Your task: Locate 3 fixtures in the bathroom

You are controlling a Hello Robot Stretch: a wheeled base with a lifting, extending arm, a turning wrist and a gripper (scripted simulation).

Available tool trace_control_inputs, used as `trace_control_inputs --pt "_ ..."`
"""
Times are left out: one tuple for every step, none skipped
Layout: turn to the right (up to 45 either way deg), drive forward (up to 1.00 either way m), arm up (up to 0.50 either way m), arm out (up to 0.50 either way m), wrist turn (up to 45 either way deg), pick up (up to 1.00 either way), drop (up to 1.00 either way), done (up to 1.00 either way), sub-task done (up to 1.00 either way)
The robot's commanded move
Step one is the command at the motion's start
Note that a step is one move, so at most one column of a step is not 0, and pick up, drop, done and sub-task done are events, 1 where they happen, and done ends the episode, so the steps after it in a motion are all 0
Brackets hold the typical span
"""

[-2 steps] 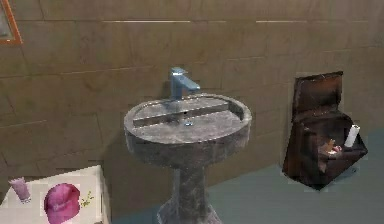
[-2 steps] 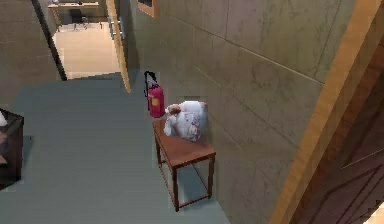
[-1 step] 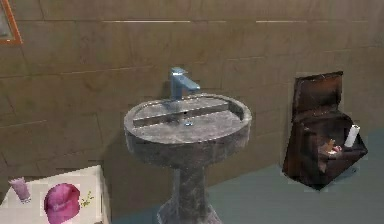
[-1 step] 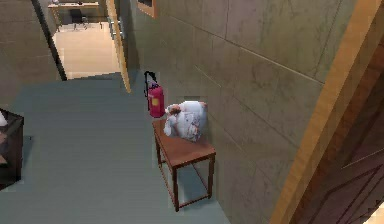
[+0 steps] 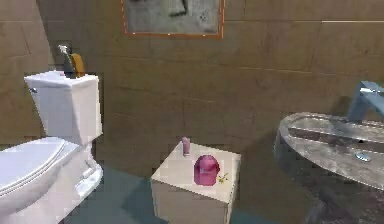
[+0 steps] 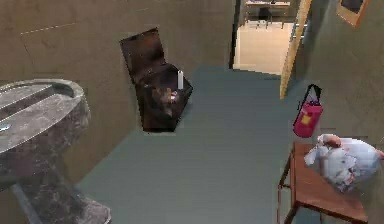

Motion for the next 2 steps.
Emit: trace_control_inputs --pt "-45.0 0.00 0.00 0.00 0.0 0.00 0.00 0.00 0.00" --pt "-12.0 0.00 0.00 0.00 0.0 0.00 0.00 0.00 0.00"
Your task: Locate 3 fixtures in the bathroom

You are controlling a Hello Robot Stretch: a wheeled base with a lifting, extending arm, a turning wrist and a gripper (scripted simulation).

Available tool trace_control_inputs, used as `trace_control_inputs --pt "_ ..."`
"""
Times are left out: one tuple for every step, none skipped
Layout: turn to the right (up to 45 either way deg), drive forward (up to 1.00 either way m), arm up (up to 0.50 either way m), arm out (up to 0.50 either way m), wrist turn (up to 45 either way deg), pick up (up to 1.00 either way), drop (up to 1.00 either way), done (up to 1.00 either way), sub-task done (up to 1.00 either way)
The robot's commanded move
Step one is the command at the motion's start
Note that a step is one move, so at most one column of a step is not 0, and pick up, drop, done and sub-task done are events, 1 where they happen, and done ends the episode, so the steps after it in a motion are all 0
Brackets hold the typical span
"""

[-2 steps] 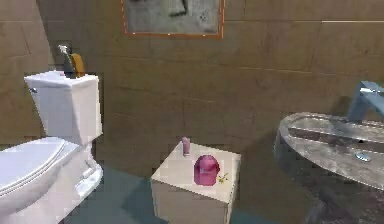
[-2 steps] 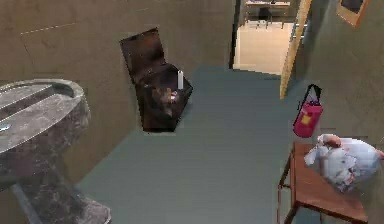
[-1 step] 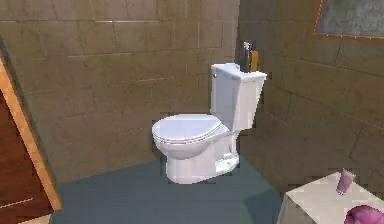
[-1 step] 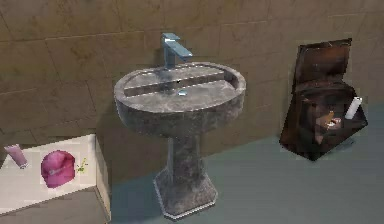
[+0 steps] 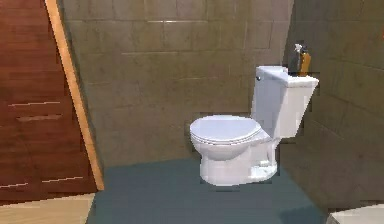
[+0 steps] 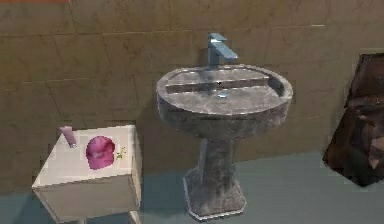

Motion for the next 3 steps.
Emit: trace_control_inputs --pt "0.0 0.75 0.00 0.00 0.0 0.00 0.00 0.00 0.00" --pt "24.0 0.00 0.00 0.00 0.0 0.00 0.00 0.00 0.00" --pt "0.0 0.00 0.00 0.00 0.0 0.00 0.00 0.00 1.00"
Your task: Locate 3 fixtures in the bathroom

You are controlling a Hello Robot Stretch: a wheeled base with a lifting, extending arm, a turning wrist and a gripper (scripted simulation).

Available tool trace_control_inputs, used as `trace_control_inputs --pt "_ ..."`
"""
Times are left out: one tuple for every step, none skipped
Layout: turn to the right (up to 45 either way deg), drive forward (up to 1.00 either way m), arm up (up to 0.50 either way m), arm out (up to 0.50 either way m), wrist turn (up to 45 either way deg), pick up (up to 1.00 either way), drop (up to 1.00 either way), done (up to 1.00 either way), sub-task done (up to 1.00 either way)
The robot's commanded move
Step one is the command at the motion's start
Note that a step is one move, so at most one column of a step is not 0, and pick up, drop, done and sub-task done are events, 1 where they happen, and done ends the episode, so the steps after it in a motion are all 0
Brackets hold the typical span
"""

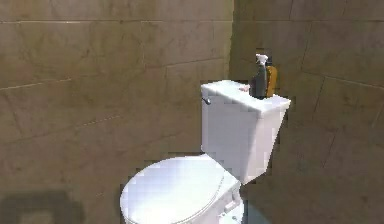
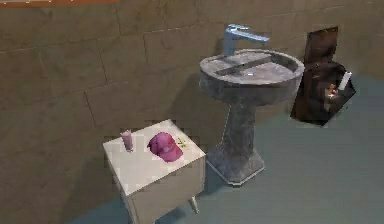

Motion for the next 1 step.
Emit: trace_control_inputs --pt "45.0 0.00 0.00 0.00 0.0 0.00 0.00 0.00 0.00"
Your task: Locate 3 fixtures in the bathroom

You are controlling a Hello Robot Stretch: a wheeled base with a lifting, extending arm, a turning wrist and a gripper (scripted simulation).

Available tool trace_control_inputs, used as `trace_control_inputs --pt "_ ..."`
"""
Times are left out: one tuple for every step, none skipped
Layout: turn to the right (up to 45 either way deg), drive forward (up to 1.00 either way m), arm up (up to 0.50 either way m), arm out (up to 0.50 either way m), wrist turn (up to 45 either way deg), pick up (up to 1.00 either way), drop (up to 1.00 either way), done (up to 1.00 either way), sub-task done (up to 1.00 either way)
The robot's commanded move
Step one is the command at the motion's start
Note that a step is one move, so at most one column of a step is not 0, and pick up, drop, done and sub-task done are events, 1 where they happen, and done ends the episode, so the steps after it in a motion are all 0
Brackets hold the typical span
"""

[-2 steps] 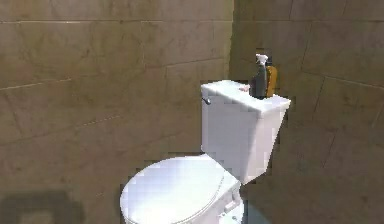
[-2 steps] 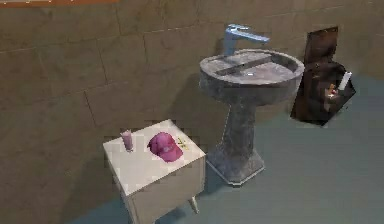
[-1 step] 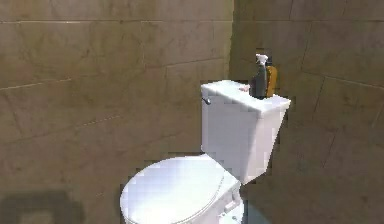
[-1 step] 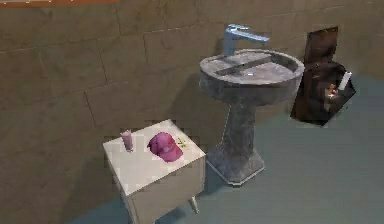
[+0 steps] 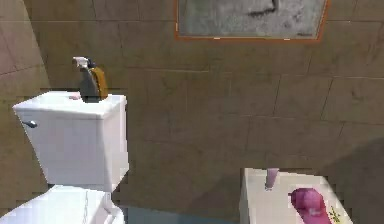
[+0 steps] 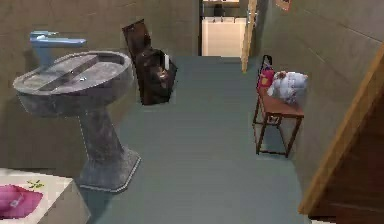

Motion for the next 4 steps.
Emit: trace_control_inputs --pt "45.0 0.00 0.00 0.00 0.0 0.00 0.00 0.00 0.00" --pt "45.0 0.00 0.00 0.00 0.0 0.00 0.00 0.00 0.00" --pt "9.0 0.00 0.00 0.00 0.0 0.00 0.00 0.00 0.00" --pt "0.0 1.00 0.00 0.00 0.0 0.00 0.00 0.00 0.00"
